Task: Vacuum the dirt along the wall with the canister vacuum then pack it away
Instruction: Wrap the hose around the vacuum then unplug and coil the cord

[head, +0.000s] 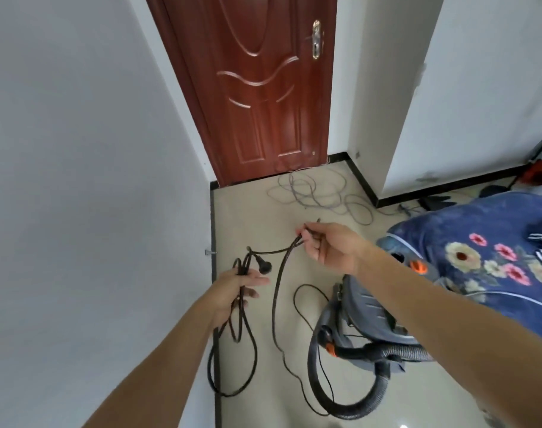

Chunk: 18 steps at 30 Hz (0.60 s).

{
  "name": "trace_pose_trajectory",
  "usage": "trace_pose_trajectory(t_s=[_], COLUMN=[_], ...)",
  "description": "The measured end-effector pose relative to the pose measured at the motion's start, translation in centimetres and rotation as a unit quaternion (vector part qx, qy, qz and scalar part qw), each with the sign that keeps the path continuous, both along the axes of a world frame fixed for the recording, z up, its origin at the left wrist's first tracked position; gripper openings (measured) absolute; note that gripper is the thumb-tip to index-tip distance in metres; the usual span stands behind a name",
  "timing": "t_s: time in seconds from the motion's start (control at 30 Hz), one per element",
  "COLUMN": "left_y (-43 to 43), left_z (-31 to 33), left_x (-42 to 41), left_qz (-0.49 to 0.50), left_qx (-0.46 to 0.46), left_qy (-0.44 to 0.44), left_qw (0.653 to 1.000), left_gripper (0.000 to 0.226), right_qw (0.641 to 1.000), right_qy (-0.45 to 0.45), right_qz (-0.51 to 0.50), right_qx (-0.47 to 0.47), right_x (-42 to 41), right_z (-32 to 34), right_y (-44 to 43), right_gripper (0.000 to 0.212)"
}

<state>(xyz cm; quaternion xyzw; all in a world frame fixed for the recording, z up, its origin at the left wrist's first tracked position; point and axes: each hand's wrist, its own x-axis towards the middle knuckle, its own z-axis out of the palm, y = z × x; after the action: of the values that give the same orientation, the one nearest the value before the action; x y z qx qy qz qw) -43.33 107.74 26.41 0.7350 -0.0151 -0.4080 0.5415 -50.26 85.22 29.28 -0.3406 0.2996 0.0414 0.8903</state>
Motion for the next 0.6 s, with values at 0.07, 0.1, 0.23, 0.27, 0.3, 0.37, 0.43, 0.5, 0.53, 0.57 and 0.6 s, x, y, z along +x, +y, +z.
trace_pose_trajectory(t_s=[0.07, 0.1, 0.23, 0.27, 0.3, 0.37, 0.43, 0.5, 0.53, 0.57, 0.6], left_y=[-2.0, -2.9, -6.0, -6.7, -7.3, -8.5, -10.0, -11.8, -12.7, -13.8, -14.8], left_z=[-0.5, -0.5, -0.4, -0.4, -0.5, -0.4, 0.1, 1.5, 2.4, 3.4, 4.6], left_x=[0.6, 1.1, 4.3, 5.7, 7.4, 11.1, 15.1, 19.1, 21.2, 23.4, 25.5], left_qz=[-0.031, -0.057, -0.118, -0.122, -0.125, -0.128, -0.12, -0.121, -0.13, -0.141, -0.15], left_qx=[-0.026, -0.039, -0.044, -0.048, -0.053, -0.068, -0.1, -0.134, -0.15, -0.166, -0.182], left_qy=[0.041, 0.059, 0.077, 0.081, 0.089, 0.1, 0.104, 0.098, 0.094, 0.087, 0.085], left_qw=[0.998, 0.996, 0.989, 0.988, 0.987, 0.984, 0.982, 0.979, 0.976, 0.972, 0.968], left_gripper=[0.017, 0.017, 0.022, 0.023, 0.024, 0.025, 0.025, 0.026, 0.028, 0.029, 0.029], right_qw=[0.999, 0.999, 0.993, 0.99, 0.986, 0.981, 0.972, 0.955, 0.942, 0.921, 0.887], right_qy=[-0.012, -0.015, 0.0, 0.007, 0.01, 0.033, 0.103, 0.198, 0.246, 0.288, 0.311], right_qz=[-0.03, -0.044, -0.122, -0.144, -0.163, -0.187, -0.195, -0.168, -0.119, -0.037, 0.056], right_qx=[0.006, 0.005, -0.009, -0.015, -0.016, -0.032, -0.079, -0.145, -0.193, -0.26, -0.337], right_x=[2.0, 3.0, 5.7, 6.0, 6.2, 6.3, 6.3, 6.5, 6.8, 7.6, 8.7], right_z=[1.1, 1.2, 0.0, -0.7, -1.6, -3.8, -6.3, -9.2, -10.8, -12.3, -13.7], right_y=[-1.6, -2.5, -7.0, -8.3, -9.4, -11.3, -12.5, -12.2, -11.4, -10.3, -9.0], right_gripper=[0.023, 0.024, 0.021, 0.018, 0.015, 0.018, 0.017, 0.013, 0.013, 0.009, 0.012])
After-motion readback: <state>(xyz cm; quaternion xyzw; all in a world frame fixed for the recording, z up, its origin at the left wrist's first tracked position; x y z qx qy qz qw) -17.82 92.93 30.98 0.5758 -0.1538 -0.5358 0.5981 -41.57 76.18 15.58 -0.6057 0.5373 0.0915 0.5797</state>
